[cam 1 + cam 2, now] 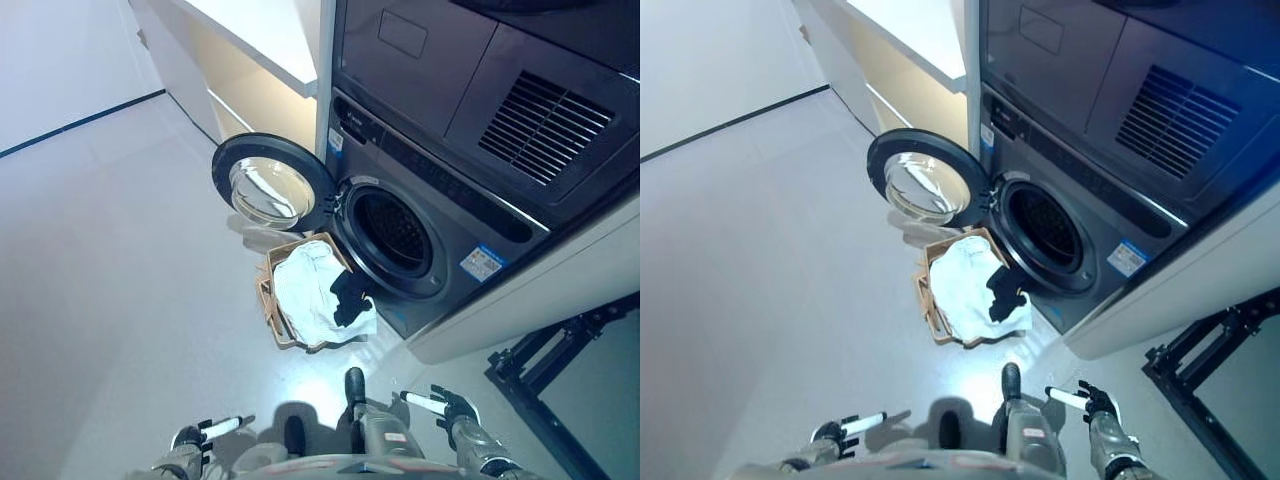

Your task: Put the clothes in the basket into the washing machine.

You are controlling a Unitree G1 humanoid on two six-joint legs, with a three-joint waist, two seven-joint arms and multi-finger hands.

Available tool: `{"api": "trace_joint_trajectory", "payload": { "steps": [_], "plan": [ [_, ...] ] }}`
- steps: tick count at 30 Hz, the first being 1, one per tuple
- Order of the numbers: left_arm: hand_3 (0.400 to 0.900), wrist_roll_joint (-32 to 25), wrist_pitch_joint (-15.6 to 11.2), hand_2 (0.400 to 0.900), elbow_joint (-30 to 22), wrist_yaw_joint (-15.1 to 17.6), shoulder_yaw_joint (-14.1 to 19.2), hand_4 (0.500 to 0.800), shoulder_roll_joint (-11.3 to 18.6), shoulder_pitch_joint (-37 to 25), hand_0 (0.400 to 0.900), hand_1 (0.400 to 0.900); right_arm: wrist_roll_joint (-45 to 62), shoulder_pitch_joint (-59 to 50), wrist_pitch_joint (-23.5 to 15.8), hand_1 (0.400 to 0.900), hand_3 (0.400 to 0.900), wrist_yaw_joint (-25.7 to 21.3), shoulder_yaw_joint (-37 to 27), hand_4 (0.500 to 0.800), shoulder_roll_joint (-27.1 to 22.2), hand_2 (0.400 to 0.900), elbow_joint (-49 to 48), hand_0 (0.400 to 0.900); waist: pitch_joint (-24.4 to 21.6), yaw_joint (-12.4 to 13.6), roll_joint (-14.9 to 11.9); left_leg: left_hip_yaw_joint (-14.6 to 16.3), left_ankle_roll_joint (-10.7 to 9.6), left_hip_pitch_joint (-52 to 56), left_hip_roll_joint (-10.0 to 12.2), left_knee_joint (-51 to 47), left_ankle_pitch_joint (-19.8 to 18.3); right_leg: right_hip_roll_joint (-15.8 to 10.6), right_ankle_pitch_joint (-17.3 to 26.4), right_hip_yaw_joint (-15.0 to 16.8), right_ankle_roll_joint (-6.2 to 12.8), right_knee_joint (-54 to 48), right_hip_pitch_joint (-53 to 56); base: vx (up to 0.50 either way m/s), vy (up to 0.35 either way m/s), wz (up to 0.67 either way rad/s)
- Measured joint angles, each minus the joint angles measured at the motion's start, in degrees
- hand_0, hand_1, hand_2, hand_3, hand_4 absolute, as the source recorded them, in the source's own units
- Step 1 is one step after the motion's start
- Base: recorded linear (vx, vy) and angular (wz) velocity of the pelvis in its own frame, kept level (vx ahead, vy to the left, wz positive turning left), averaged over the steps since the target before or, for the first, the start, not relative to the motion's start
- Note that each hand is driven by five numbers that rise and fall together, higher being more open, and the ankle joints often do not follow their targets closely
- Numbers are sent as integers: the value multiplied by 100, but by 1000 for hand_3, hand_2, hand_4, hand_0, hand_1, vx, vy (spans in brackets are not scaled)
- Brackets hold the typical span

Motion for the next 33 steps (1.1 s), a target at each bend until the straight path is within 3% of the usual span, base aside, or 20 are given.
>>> {"api": "trace_joint_trajectory", "payload": {
  "steps": [3,4,6,7,8,10,12,14,16,18,20,22,23,27,30,31,33],
  "plan": [
    [900,73,4,900,-6,5,41,800,-73,205,900,900,-64,210,12,900,900,2,20,800,-19,900,-55,900,-44,-125,48,-269,-306,226,148,5,-157,126,517,-130,-253,-137,362,337,-365,35],
    [900,73,1,900,2,0,44,800,-103,303,900,900,-126,265,17,900,900,3,23,800,-37,900,-52,900,-101,-134,94,-320,-361,274,213,7,-208,176,649,-167,-435,-116,398,383,-426,42],
    [900,68,3,900,25,1,92,800,-198,434,900,900,-215,285,30,900,900,5,21,800,-111,900,-69,900,-205,-160,255,-373,-513,273,398,161,-357,336,571,-264,-663,-156,524,336,-396,38],
    [900,64,0,900,59,13,110,800,-235,472,900,900,-243,270,28,900,900,1,19,800,-139,900,-89,900,-199,-176,311,-454,-538,152,447,511,-473,370,489,-334,-794,-155,597,223,-355,34],
    [900,57,-5,900,56,9,112,800,-259,421,900,900,-248,266,34,900,900,4,34,800,-177,900,-130,900,-183,-191,266,-500,-846,-293,397,1459,-742,309,465,-340,-863,-195,648,156,-363,37],
    [900,-8,-9,900,65,14,148,800,-440,403,900,900,-273,216,8,900,900,-7,229,800,-404,900,-281,900,-134,-119,338,-506,-1144,-904,352,2680,-820,297,363,-365,-1056,-112,686,128,-369,35],
    [900,-193,-65,900,31,83,152,800,-541,163,900,900,-283,7,-18,900,900,-14,316,800,-617,900,-357,900,7,-81,529,-437,-1390,-1696,478,3885,-721,317,235,-509,-1276,-6,636,127,-271,31],
    [900,-200,-86,900,26,98,147,800,-534,28,900,900,-300,-198,-26,900,900,-43,432,800,-685,900,-406,900,97,-103,520,-219,-1335,-1891,530,3481,-764,260,135,-622,-1414,33,633,148,-138,28],
    [900,-205,-131,900,-27,132,147,800,-527,-46,900,900,-344,-273,-16,900,900,-57,473,800,-714,900,-451,900,273,-90,462,18,-1296,-1883,493,2620,-692,210,87,-700,-1434,56,621,158,-40,9],
    [900,-204,-126,900,-74,132,134,800,-532,-48,900,900,-345,-397,-13,900,900,-82,501,800,-763,900,-549,900,391,-111,520,-39,-1255,-1758,465,1204,-391,269,75,-789,-1415,54,573,137,12,-3],
    [900,-204,-126,900,-218,131,95,800,-536,-66,900,900,-354,-564,-12,900,900,-110,643,800,-898,900,-629,900,697,-53,652,-342,-1325,-1653,479,169,36,402,87,-811,-1379,46,578,153,74,-27],
    [900,-204,-122,900,-240,129,98,800,-534,-109,900,900,-420,-720,10,900,900,-106,711,800,-967,900,-653,900,926,7,748,-370,-1332,-1680,557,-19,213,576,99,-759,-1359,2,577,164,148,-50],
    [900,-202,-114,900,-236,129,94,800,-533,-54,900,900,-494,-828,19,900,900,-100,787,800,-966,900,-662,900,954,54,749,-351,-1241,-1689,607,-6,271,643,83,-665,-1383,-11,530,113,152,-39],
    [900,-200,-128,900,-309,132,31,800,-496,-130,900,900,-581,-1194,-3,900,900,-101,977,800,-1042,900,-772,900,1128,155,681,-188,-1092,-1975,566,125,588,621,143,-433,-1219,7,230,95,162,-29],
    [900,-205,-147,900,-548,143,-42,800,-414,-200,900,900,-580,-1527,1,900,900,-97,1196,800,-1062,900,-722,900,1172,202,748,-181,-733,-2151,553,161,1092,634,88,-285,-1015,132,0,79,125,-4],
    [900,-209,-176,900,-607,153,-44,800,-377,-235,900,900,-575,-1624,0,900,900,-99,1260,800,-1045,900,-713,900,1178,222,759,-179,-541,-2195,524,170,1164,617,51,-272,-955,157,-37,77,108,5],
    [900,-217,-261,900,-645,172,-153,800,-261,-448,900,900,-568,-1724,2,900,900,-87,1362,800,-1020,900,-672,900,1183,246,750,-203,-393,-2228,431,135,1189,538,-1,-263,-832,190,-90,65,84,3]
  ]
}}
